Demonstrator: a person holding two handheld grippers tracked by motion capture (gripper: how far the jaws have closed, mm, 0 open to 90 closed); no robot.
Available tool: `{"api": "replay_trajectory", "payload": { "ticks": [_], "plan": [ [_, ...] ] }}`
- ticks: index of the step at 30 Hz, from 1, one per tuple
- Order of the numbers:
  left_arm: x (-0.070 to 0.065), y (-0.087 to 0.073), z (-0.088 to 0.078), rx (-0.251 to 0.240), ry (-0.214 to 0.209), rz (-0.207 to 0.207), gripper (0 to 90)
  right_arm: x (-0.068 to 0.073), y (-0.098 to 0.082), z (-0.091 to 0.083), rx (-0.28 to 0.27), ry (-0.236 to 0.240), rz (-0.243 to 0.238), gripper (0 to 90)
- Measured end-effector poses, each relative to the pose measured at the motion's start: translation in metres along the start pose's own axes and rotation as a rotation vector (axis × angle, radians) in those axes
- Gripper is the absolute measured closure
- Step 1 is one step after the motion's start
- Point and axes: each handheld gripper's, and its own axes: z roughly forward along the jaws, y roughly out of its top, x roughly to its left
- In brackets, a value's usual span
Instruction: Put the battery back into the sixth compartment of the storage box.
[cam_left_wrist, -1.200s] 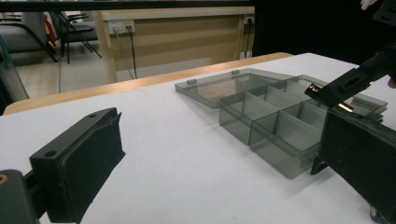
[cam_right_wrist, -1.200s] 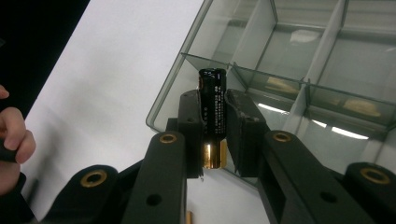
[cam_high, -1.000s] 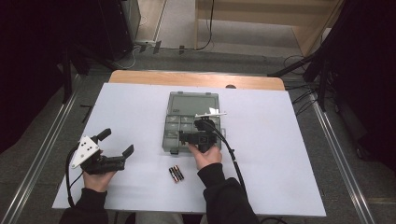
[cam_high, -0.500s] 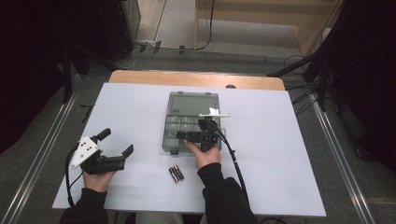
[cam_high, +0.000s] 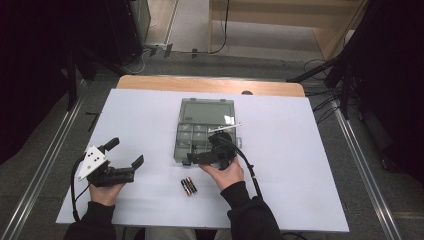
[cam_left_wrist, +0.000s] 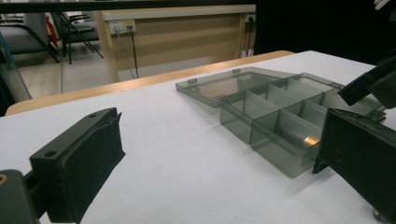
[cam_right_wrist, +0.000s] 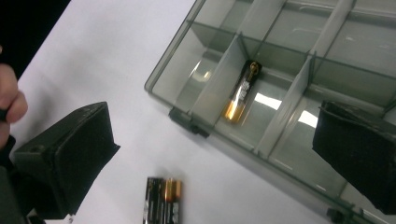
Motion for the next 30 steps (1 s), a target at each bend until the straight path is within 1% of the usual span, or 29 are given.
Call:
{"api": "replay_trajectory", "payload": {
  "ticks": [4, 7, 9, 11, 13, 15, 17, 23, 27, 28, 29, 30],
  "plan": [
    [0.000, 0.000, 0.000, 0.002, 0.000, 0.002, 0.0, 0.005, -0.003, -0.005, 0.007, -0.003, -0.043, 0.0],
    [0.000, 0.000, 0.000, 0.005, 0.000, 0.003, 0.0, 0.010, -0.004, -0.008, 0.021, 0.011, -0.057, 0.0],
    [0.000, 0.000, 0.000, 0.004, 0.000, 0.003, 0.0, 0.012, -0.006, -0.008, 0.036, 0.012, -0.062, 0.0],
    [0.000, 0.000, 0.000, 0.005, 0.000, 0.002, 0.0, 0.014, -0.007, -0.008, 0.056, -0.007, -0.068, 0.0],
    [0.000, 0.000, 0.000, 0.005, 0.000, 0.002, 0.0, 0.017, -0.008, -0.007, 0.075, -0.039, -0.080, 0.0],
    [0.000, 0.000, 0.000, 0.006, 0.000, 0.002, 0.0, 0.019, -0.010, -0.006, 0.095, -0.051, -0.097, 0.0],
    [0.000, 0.000, 0.000, 0.008, 0.000, 0.002, 0.0, 0.023, -0.012, -0.005, 0.109, -0.052, -0.114, 0.0],
    [0.000, 0.000, 0.000, 0.007, -0.002, 0.001, 0.0, 0.031, -0.016, -0.003, 0.138, -0.050, -0.145, 0.0],
    [0.000, 0.000, 0.001, 0.008, -0.001, -0.001, 0.0, 0.034, -0.019, -0.001, 0.162, -0.063, -0.168, 0.0],
    [0.000, 0.000, 0.001, 0.008, -0.002, -0.001, 0.0, 0.036, -0.021, 0.000, 0.176, -0.071, -0.176, 0.0],
    [0.000, 0.000, 0.001, 0.008, -0.001, -0.001, 0.0, 0.036, -0.021, 0.000, 0.176, -0.071, -0.176, 0.0],
    [0.000, 0.000, 0.001, 0.009, -0.002, -0.001, 0.0, 0.038, -0.022, 0.002, 0.191, -0.082, -0.191, 1.1]
  ]
}}
